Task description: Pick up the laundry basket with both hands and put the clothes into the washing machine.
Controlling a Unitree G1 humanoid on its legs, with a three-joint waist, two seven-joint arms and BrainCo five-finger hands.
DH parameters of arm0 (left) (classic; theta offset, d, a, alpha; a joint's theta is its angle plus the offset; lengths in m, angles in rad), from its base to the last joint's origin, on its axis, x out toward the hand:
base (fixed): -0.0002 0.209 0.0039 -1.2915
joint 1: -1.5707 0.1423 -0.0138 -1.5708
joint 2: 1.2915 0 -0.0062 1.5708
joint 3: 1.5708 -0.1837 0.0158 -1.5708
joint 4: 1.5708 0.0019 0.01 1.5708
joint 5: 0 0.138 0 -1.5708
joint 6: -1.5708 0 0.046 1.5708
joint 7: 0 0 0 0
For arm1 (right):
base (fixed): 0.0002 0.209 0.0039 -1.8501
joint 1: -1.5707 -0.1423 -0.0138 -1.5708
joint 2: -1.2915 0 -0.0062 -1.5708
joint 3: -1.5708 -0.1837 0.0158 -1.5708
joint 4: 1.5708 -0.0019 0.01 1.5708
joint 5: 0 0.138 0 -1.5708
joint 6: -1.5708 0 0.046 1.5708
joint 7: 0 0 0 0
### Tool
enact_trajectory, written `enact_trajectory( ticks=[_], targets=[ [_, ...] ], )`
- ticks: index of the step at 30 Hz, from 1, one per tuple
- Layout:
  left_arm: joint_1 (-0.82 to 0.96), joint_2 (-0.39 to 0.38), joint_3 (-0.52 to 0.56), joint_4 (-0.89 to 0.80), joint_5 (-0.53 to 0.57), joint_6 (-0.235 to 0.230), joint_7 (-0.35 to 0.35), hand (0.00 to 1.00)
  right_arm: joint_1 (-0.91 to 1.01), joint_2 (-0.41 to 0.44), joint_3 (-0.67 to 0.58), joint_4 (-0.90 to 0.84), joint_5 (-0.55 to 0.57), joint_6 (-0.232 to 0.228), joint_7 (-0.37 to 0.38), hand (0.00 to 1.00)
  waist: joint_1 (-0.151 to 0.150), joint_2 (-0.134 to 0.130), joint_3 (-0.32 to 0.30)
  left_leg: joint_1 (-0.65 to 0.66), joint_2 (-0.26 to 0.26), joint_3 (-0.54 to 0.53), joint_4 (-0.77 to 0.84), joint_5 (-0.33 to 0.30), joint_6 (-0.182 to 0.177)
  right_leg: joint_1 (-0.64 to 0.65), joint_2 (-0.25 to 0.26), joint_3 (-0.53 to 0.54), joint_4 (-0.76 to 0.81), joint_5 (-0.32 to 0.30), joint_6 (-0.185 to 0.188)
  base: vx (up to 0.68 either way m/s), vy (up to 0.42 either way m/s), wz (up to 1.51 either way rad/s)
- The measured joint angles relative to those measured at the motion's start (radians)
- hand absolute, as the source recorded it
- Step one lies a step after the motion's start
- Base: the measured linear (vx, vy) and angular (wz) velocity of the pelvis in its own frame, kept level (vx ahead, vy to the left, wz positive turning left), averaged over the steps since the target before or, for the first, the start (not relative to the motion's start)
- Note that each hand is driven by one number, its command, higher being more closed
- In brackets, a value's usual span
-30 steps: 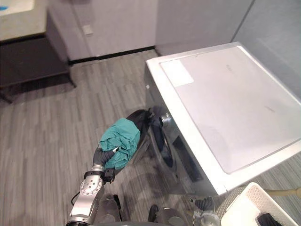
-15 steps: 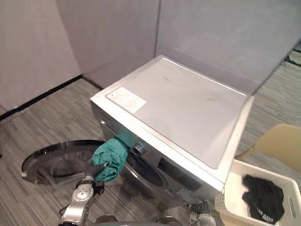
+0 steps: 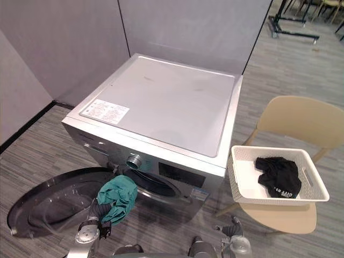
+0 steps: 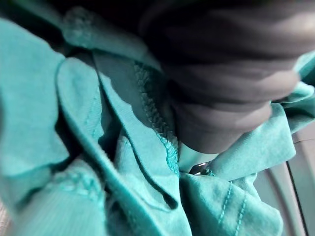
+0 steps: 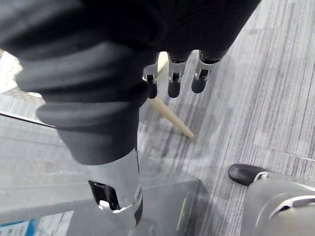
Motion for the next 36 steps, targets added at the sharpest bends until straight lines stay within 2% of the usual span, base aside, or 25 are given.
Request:
enact_trajectory(
  ticks=[2,4,5,6,8,9,10,11,12,14,15,22,25,28,32,36],
  targets=[
    [-0.004,-0.01,-0.004,-0.006,-0.005,0.0,0.0,1.0,-0.005,0.001,-0.001,-0.025,0.004,0.0,-0.014,0.0,0.008,-0.011,0.006,-0.011,-0.012,-0.056,0.003,0.001,0.002,-0.028,0.004,0.017,0.022,-0.001,0.0,0.08,-0.014,-0.38],
    [-0.018,-0.011,-0.015,-0.062,-0.026,0.0,0.015,1.0,-0.014,0.018,-0.004,-0.084,0.009,-0.003,-0.028,0.0,0.008,-0.038,0.03,-0.013,-0.021,-0.06,-0.018,-0.008,-0.009,-0.086,0.002,0.037,0.083,0.001,-0.002,0.05,0.004,-0.32],
    [-0.023,-0.012,-0.017,-0.078,-0.027,0.0,0.019,1.0,-0.017,0.02,-0.004,-0.096,0.01,-0.003,-0.028,0.0,0.009,-0.042,0.039,-0.016,-0.019,-0.06,-0.013,-0.016,-0.013,-0.102,0.0,0.037,0.106,0.001,-0.002,-0.05,0.014,-0.2],
    [-0.057,-0.009,-0.022,-0.115,-0.04,-0.002,0.025,1.0,-0.035,0.025,-0.003,-0.126,0.011,-0.006,-0.029,0.0,0.009,-0.05,0.08,-0.041,-0.016,-0.064,0.03,-0.034,-0.012,-0.149,-0.007,0.037,0.182,0.0,-0.002,-0.13,0.026,-0.15],
    [-0.102,-0.01,-0.026,-0.136,-0.047,-0.002,0.037,1.0,-0.052,0.028,-0.001,-0.159,0.02,-0.01,-0.038,0.0,0.01,-0.057,0.103,-0.109,-0.015,-0.065,0.116,-0.065,-0.006,-0.232,-0.021,0.038,0.28,-0.017,-0.007,-0.19,0.028,-0.16],
    [-0.131,-0.011,-0.028,-0.144,-0.061,-0.004,0.048,1.0,-0.069,0.03,0.001,-0.172,0.033,-0.013,-0.052,0.0,0.01,-0.059,0.109,-0.181,-0.013,-0.068,0.193,-0.114,-0.005,-0.305,-0.036,0.043,0.354,-0.057,-0.003,-0.2,0.038,-0.15],
    [-0.164,-0.011,-0.033,-0.153,-0.067,-0.004,0.061,1.0,-0.085,0.031,0.003,-0.19,0.041,-0.013,-0.061,0.0,0.011,-0.053,0.134,-0.226,-0.006,-0.084,0.261,-0.196,-0.006,-0.362,-0.042,0.047,0.432,-0.114,0.002,-0.2,0.056,-0.18],
    [-0.183,-0.01,-0.039,-0.159,-0.068,-0.004,0.066,1.0,-0.093,0.034,0.003,-0.196,0.046,-0.012,-0.068,0.0,0.012,-0.047,0.149,-0.247,0.001,-0.099,0.295,-0.243,-0.015,-0.392,-0.042,0.046,0.48,-0.129,0.0,-0.28,0.067,-0.01],
    [-0.233,-0.003,-0.047,-0.16,-0.069,-0.003,0.075,1.0,-0.109,0.054,0.004,-0.209,0.054,-0.01,-0.072,0.0,0.012,-0.062,0.184,-0.326,0.003,-0.122,0.406,-0.295,-0.008,-0.471,-0.063,0.048,0.596,-0.17,0.005,-0.26,0.045,0.1],
    [-0.271,0.001,-0.057,-0.169,-0.075,-0.003,0.089,1.0,-0.113,0.069,0.004,-0.235,0.07,-0.007,-0.074,0.0,0.016,-0.074,0.204,-0.406,-0.001,-0.136,0.498,-0.33,0.001,-0.547,-0.075,0.058,0.681,-0.202,0.009,-0.24,0.021,0.11],
    [-0.284,0.0,-0.064,-0.186,-0.081,-0.003,0.102,1.0,-0.129,0.073,0.004,-0.249,0.077,-0.007,-0.085,0.0,0.015,-0.069,0.215,-0.475,0.006,-0.155,0.565,-0.35,0.01,-0.606,-0.078,0.059,0.73,-0.215,0.006,-0.26,0.035,-0.02],
    [-0.471,0.002,-0.095,-0.229,-0.083,-0.003,0.152,1.0,-0.195,0.086,-0.004,-0.383,0.11,-0.012,-0.143,0.0,0.018,-0.07,0.273,-0.844,0.013,-0.23,0.815,-0.376,0.018,-0.936,-0.094,0.062,0.927,-0.217,0.004,-0.19,0.013,-0.02],
    [-0.561,0.002,-0.1,-0.238,-0.084,-0.003,0.177,1.0,-0.232,0.079,-0.028,-0.458,0.118,-0.027,-0.167,0.0,0.014,-0.083,0.304,-0.97,0.013,-0.256,0.908,-0.385,0.016,-1.06,-0.104,0.071,1.018,-0.219,0.002,-0.07,-0.02,-0.02],
    [-0.645,0.002,-0.105,-0.241,-0.084,-0.003,0.216,1.0,-0.236,0.076,-0.055,-0.534,0.15,-0.064,-0.186,0.0,0.012,-0.093,0.319,-1.102,0.007,-0.289,1.0,-0.392,0.004,-1.188,-0.108,0.075,1.111,-0.231,-0.008,-0.03,-0.045,0.01],
    [-0.75,0.022,-0.123,-0.242,-0.084,-0.001,0.267,1.0,-0.236,0.072,-0.06,-0.606,0.169,-0.103,-0.203,0.0,0.008,-0.101,0.324,-1.213,-0.006,-0.324,1.072,-0.395,-0.001,-1.29,-0.121,0.073,1.192,-0.246,-0.02,-0.01,-0.047,0.08],
    [-0.902,0.098,-0.159,-0.247,-0.071,0.0,0.326,1.0,-0.226,0.072,-0.059,-0.655,0.171,-0.133,-0.202,0.0,-0.008,-0.115,0.328,-1.282,-0.015,-0.357,1.11,-0.39,-0.011,-1.346,-0.124,0.059,1.231,-0.251,-0.028,-0.01,-0.033,0.05]
  ],
)
